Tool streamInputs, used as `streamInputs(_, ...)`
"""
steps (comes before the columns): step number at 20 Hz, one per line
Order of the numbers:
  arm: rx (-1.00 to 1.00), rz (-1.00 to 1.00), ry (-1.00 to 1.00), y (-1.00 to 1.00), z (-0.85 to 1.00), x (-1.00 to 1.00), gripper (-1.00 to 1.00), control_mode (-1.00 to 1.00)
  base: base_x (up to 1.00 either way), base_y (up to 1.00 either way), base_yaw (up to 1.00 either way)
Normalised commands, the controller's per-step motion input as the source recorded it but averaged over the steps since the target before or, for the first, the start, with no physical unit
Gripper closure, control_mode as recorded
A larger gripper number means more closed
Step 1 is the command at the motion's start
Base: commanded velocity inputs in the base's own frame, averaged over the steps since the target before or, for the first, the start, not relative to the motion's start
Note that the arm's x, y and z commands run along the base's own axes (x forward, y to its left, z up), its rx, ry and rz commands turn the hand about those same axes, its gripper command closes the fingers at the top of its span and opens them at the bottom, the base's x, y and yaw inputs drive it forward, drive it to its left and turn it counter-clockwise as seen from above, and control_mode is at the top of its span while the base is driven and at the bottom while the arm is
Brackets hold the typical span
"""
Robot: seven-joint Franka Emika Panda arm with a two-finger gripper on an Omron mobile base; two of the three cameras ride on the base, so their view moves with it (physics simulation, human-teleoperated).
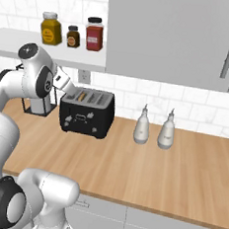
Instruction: Start the toaster. Once the lever pops up, take the bread to the plate on the dining counter.
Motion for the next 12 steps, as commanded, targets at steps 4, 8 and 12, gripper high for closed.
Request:
streamInputs(4, 0.00, 0.00, 0.00, 0.00, 0.00, 0.00, -1.00, -1.00, 0.00, 0.00, 0.00)
streamInputs(8, 0.00, 0.00, 0.00, 0.00, 0.00, 0.00, -1.00, -1.00, 0.00, 0.00, 0.00)
streamInputs(12, 0.00, 0.00, 0.00, 0.00, 0.00, 0.00, -1.00, -1.00, 0.00, 0.00, 0.00)
